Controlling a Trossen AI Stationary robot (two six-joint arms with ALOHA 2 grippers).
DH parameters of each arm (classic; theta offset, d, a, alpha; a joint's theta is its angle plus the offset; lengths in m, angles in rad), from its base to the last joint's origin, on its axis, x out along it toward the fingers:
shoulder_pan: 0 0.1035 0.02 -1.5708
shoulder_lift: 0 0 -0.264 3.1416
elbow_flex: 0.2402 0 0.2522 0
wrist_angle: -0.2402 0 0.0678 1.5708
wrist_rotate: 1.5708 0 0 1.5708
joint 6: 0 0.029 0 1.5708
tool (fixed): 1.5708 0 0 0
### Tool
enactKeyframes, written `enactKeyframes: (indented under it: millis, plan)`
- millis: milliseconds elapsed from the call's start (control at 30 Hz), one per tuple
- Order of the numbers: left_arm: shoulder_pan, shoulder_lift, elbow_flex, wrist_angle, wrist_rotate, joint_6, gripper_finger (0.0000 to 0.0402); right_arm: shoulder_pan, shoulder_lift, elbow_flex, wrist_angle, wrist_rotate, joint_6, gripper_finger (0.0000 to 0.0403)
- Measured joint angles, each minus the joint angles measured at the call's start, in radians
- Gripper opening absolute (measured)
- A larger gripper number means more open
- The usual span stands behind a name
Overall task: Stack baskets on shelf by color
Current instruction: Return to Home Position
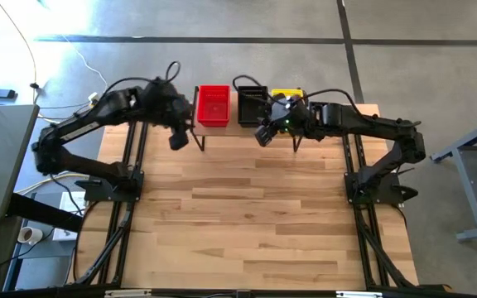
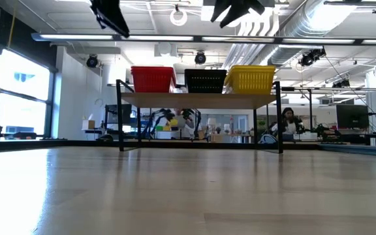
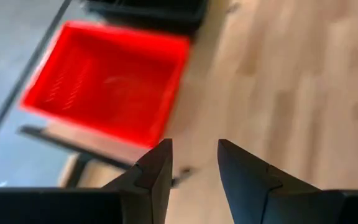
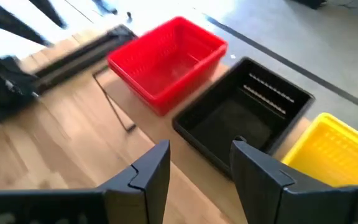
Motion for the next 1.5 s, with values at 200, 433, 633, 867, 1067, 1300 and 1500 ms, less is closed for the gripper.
enactKeyframes:
  millis: [200, 433, 633, 867, 1067, 1300, 1500]
  plan:
    - [-0.1, -0.206, -0.208, 0.179, 0.063, -0.121, 0.0117, 0.041, -0.012, -0.093, -0.063, 0.086, 0.095, 0.0151]
    - [-0.196, -0.464, -0.463, 0.294, 0.022, -0.251, 0.0117, 0.094, -0.109, -0.291, 0.061, 0.076, 0.16, 0.0151]
    - [-0.273, -0.678, -0.656, 0.362, -0.011, -0.368, 0.0117, 0.133, -0.242, -0.506, 0.36, 0.073, 0.118, 0.0151]
    - [-0.344, -0.931, -0.845, 0.435, -0.028, -0.437, 0.0117, 0.158, -0.402, -0.659, 0.52, 0.091, 0.115, 0.0151]
    - [-0.372, -1.108, -0.979, 0.555, -0.051, -0.492, 0.0117, 0.158, -0.545, -0.707, 0.533, 0.132, 0.067, 0.0151]
    - [-0.384, -1.202, -1.104, 0.672, -0.052, -0.51, 0.0117, 0.159, -0.678, -0.716, 0.528, 0.141, -0.045, 0.0151]
    - [-0.384, -1.219, -1.24, 0.893, -0.034, -0.509, 0.0117, 0.159, -0.796, -0.715, 0.461, 0.167, -0.125, 0.0151]
